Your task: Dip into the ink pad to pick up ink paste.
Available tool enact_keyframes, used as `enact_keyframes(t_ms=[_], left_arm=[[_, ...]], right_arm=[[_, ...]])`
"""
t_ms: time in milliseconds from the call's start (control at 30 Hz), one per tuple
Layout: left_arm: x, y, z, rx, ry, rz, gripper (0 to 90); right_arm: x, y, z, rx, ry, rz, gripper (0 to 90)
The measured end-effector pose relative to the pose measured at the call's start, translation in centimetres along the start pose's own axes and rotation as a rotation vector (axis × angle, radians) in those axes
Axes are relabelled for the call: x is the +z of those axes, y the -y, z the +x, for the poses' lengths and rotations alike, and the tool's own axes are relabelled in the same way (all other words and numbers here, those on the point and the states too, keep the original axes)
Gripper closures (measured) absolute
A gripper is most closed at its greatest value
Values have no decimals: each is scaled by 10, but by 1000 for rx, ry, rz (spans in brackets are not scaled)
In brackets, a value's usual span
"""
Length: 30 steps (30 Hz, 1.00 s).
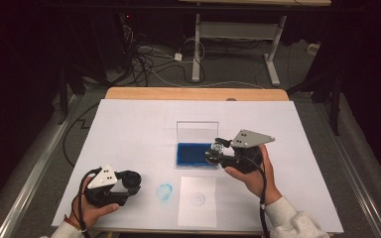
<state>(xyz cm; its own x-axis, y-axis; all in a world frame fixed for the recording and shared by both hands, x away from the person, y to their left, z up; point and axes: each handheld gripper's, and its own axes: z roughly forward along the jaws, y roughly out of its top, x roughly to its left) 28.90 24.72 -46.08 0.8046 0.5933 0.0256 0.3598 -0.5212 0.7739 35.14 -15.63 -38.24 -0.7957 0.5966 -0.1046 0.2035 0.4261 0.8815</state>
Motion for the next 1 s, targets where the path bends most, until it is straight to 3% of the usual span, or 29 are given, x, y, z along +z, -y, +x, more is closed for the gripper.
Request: enact_keyframes(t_ms=[200,467,1000], left_arm=[[0,1,0,-6,0,5,366],[2,-1,0,-3,3,8,366],[4,-3,-2,12,13,12,366]], right_arm=[[16,-14,2,-41,-12,23,570],[43,-29,-2,-51,-29,74,569],[96,-22,1,-41,-30,180,569]])
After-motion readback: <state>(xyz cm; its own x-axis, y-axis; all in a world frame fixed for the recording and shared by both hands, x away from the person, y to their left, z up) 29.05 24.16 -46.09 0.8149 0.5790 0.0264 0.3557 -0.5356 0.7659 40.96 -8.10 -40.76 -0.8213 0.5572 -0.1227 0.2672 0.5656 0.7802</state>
